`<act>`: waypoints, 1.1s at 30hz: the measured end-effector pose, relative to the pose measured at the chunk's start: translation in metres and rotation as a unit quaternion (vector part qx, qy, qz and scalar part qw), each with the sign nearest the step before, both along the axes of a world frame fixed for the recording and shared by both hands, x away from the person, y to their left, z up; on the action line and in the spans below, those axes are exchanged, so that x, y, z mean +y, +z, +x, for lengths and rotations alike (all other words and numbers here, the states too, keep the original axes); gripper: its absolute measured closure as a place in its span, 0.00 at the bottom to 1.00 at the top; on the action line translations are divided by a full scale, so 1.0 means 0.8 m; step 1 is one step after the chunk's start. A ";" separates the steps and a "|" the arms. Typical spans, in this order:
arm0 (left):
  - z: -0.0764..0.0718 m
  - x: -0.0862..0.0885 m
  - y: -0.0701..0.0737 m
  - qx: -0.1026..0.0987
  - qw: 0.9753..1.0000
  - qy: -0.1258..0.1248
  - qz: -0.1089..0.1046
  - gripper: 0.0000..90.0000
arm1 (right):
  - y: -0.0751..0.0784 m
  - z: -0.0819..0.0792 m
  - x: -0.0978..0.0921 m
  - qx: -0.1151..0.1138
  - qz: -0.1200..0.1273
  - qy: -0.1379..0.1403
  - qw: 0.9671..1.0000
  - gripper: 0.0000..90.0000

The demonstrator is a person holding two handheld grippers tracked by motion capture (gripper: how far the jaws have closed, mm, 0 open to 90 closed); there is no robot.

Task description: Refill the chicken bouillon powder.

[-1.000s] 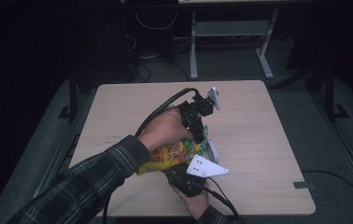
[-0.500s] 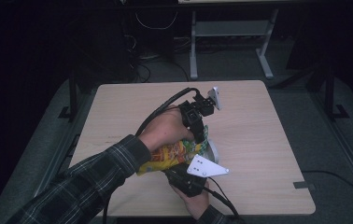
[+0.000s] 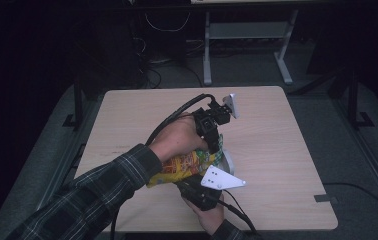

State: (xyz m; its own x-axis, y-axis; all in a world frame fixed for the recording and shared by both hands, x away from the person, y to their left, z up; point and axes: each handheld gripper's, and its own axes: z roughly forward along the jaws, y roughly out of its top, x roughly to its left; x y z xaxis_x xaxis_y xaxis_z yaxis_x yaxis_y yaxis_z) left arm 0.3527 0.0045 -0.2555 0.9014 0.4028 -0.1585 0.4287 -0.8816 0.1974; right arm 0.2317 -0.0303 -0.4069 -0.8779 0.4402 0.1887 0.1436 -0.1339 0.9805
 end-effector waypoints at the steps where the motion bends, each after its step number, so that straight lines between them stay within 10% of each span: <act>1: 0.001 0.000 0.000 0.002 1.000 0.000 -0.001 1.00 | 0.000 0.000 0.000 -0.001 0.000 0.001 1.000 1.00; 33: 0.001 -0.001 0.002 0.012 1.000 0.014 0.004 0.99 | 0.000 -0.003 -0.001 0.012 0.019 0.009 1.000 1.00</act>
State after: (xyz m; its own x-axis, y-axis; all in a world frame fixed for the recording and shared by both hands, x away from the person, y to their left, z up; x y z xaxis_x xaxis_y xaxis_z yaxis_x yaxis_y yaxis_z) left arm 0.3534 0.0038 -0.2537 0.8861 0.4291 -0.1755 0.4573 -0.8710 0.1793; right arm 0.2293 -0.0311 -0.4067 -0.8807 0.4159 0.2268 0.1702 -0.1691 0.9708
